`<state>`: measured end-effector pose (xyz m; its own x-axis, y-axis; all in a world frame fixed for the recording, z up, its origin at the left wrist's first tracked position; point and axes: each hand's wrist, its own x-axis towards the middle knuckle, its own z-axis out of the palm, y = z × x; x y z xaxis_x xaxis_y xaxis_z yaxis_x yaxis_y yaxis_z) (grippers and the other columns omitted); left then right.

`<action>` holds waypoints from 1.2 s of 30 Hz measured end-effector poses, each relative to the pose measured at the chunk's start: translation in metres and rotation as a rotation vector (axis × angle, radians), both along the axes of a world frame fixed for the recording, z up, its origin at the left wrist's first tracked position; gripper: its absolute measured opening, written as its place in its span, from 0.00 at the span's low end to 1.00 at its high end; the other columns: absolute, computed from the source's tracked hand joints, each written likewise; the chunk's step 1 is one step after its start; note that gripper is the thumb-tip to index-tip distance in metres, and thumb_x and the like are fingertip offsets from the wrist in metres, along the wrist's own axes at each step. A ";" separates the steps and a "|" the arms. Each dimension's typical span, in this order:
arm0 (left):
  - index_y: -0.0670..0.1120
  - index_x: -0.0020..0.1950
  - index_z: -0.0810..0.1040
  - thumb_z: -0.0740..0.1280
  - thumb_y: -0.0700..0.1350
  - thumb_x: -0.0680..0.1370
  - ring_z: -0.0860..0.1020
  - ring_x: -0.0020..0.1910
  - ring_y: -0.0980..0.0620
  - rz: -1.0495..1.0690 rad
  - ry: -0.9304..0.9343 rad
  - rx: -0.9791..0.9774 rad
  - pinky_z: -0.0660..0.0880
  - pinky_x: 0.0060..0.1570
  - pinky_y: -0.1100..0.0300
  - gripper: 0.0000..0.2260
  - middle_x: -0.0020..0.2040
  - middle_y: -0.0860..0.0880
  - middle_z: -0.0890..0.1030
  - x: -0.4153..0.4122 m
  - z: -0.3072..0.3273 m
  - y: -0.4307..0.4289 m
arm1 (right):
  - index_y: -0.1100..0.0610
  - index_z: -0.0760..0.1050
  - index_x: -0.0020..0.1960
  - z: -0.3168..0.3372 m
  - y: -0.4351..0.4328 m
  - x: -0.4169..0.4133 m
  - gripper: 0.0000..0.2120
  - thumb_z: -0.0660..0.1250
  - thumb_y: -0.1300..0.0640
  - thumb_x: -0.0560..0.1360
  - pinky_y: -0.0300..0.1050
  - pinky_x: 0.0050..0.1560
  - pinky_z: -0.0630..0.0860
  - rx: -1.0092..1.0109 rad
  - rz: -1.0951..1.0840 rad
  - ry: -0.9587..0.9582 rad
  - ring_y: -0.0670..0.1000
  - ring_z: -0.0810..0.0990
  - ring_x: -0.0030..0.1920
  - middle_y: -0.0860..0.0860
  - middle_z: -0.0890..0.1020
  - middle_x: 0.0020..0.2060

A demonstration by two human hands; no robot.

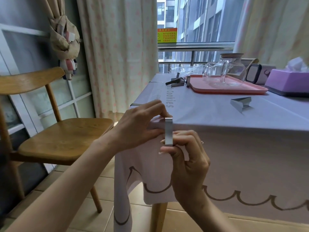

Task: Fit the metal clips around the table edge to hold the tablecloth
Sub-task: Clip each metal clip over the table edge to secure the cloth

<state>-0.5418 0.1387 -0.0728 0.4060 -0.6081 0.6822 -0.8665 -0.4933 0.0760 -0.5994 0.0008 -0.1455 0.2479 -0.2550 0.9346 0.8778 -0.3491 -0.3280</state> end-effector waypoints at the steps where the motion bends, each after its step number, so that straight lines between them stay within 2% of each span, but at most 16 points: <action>1: 0.51 0.50 0.71 0.67 0.53 0.72 0.79 0.48 0.49 -0.007 0.003 -0.004 0.78 0.41 0.49 0.11 0.50 0.55 0.76 -0.001 0.000 0.000 | 0.53 0.73 0.43 -0.002 0.000 -0.002 0.10 0.64 0.46 0.76 0.42 0.41 0.75 -0.014 0.004 -0.003 0.47 0.77 0.42 0.45 0.76 0.39; 7: 0.48 0.48 0.75 0.67 0.50 0.73 0.80 0.50 0.53 -0.035 0.035 -0.009 0.79 0.45 0.48 0.08 0.50 0.54 0.77 -0.003 0.001 -0.002 | 0.53 0.72 0.43 -0.022 -0.004 0.000 0.09 0.65 0.48 0.76 0.35 0.43 0.73 -0.064 -0.025 -0.006 0.46 0.76 0.42 0.45 0.76 0.40; 13: 0.47 0.51 0.76 0.70 0.45 0.71 0.79 0.46 0.51 0.039 -0.057 0.020 0.77 0.40 0.51 0.10 0.50 0.52 0.76 -0.005 0.001 -0.003 | 0.55 0.71 0.44 -0.027 -0.004 0.013 0.09 0.63 0.49 0.76 0.29 0.44 0.70 -0.115 -0.051 -0.049 0.45 0.74 0.42 0.46 0.74 0.41; 19: 0.43 0.51 0.76 0.67 0.50 0.71 0.79 0.47 0.49 0.120 -0.158 0.041 0.78 0.40 0.51 0.13 0.53 0.49 0.76 -0.012 -0.005 -0.006 | 0.56 0.70 0.44 -0.028 -0.008 0.026 0.07 0.62 0.53 0.78 0.25 0.45 0.69 -0.114 -0.064 -0.021 0.43 0.74 0.40 0.47 0.74 0.40; 23: 0.44 0.52 0.76 0.67 0.47 0.70 0.79 0.49 0.46 0.133 -0.121 0.047 0.78 0.42 0.49 0.12 0.52 0.47 0.75 -0.011 -0.006 -0.003 | 0.56 0.71 0.44 -0.029 -0.009 0.032 0.04 0.64 0.57 0.76 0.23 0.46 0.68 -0.107 -0.055 0.001 0.38 0.71 0.42 0.48 0.74 0.39; 28: 0.44 0.54 0.76 0.67 0.44 0.71 0.79 0.50 0.47 0.141 -0.078 0.076 0.78 0.45 0.49 0.12 0.51 0.47 0.75 -0.012 -0.004 -0.002 | 0.55 0.71 0.44 -0.027 -0.011 0.035 0.02 0.64 0.59 0.74 0.21 0.46 0.66 -0.090 -0.059 0.015 0.42 0.73 0.39 0.46 0.73 0.38; 31: 0.46 0.55 0.76 0.63 0.48 0.73 0.77 0.52 0.49 0.095 -0.010 0.086 0.76 0.48 0.51 0.13 0.53 0.49 0.75 -0.018 0.001 0.001 | 0.55 0.72 0.44 -0.025 -0.011 0.034 0.04 0.64 0.62 0.72 0.20 0.46 0.66 -0.100 -0.065 0.013 0.42 0.73 0.39 0.46 0.74 0.38; 34: 0.48 0.57 0.76 0.61 0.55 0.75 0.76 0.56 0.55 0.045 0.091 0.050 0.75 0.52 0.55 0.17 0.56 0.52 0.75 -0.024 0.005 0.004 | 0.53 0.73 0.45 -0.025 -0.010 0.035 0.01 0.64 0.58 0.75 0.22 0.46 0.67 -0.111 -0.063 0.021 0.43 0.75 0.40 0.46 0.75 0.39; 36: 0.46 0.56 0.77 0.62 0.59 0.74 0.76 0.56 0.56 0.036 0.069 0.042 0.76 0.52 0.54 0.19 0.56 0.52 0.76 -0.023 0.004 0.004 | 0.52 0.73 0.45 -0.025 -0.007 0.036 0.02 0.63 0.57 0.76 0.24 0.45 0.69 -0.115 -0.064 0.018 0.43 0.75 0.40 0.45 0.76 0.40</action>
<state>-0.5645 0.1431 -0.0686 0.4733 -0.6199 0.6259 -0.8417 -0.5278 0.1138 -0.5638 -0.0065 -0.1706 0.2510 -0.1620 0.9543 0.8468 -0.4408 -0.2976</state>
